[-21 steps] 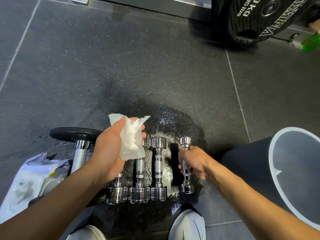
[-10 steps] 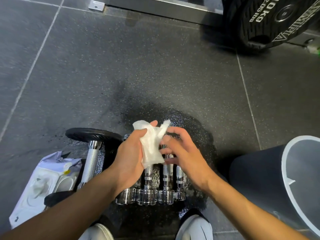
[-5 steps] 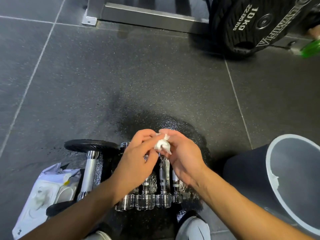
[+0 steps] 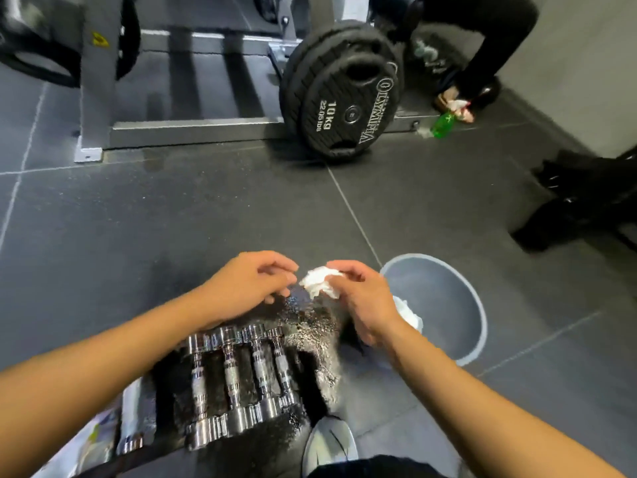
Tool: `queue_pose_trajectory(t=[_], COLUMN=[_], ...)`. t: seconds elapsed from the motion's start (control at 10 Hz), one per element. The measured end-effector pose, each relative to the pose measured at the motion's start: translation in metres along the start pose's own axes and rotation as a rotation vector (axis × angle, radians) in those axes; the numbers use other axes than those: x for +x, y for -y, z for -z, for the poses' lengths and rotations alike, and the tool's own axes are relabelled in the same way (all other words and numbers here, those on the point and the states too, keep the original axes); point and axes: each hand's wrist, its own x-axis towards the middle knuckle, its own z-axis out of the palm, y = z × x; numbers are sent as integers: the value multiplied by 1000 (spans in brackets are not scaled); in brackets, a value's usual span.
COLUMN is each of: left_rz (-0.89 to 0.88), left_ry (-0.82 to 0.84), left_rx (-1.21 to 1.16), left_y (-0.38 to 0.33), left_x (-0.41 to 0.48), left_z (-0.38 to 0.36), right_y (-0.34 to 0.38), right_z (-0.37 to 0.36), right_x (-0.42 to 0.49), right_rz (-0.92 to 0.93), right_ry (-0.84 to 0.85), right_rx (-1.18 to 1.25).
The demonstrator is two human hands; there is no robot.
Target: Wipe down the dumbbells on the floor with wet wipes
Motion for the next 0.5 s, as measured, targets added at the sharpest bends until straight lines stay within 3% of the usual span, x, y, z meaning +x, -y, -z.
queue_pose_trajectory(t=[0.2,0.3,0.4,0.5], left_rz=[-126,-145,-184,-188], left_ry=[122,147,131,79], left_rx=[302,405,496,500], left_y=[-78,-103,-118,-117], left_x=[30,33,25,12], left_z=[-57,-83,-96,-91], right_y=[40,47,42,30], right_z=[101,140,162,173], right_x=[-33,-40,-39,-36], right_rz=[182,128,72,73], right_ry=[-297,-362,-315,-303], right_rx=[-263,-393,-556,-561])
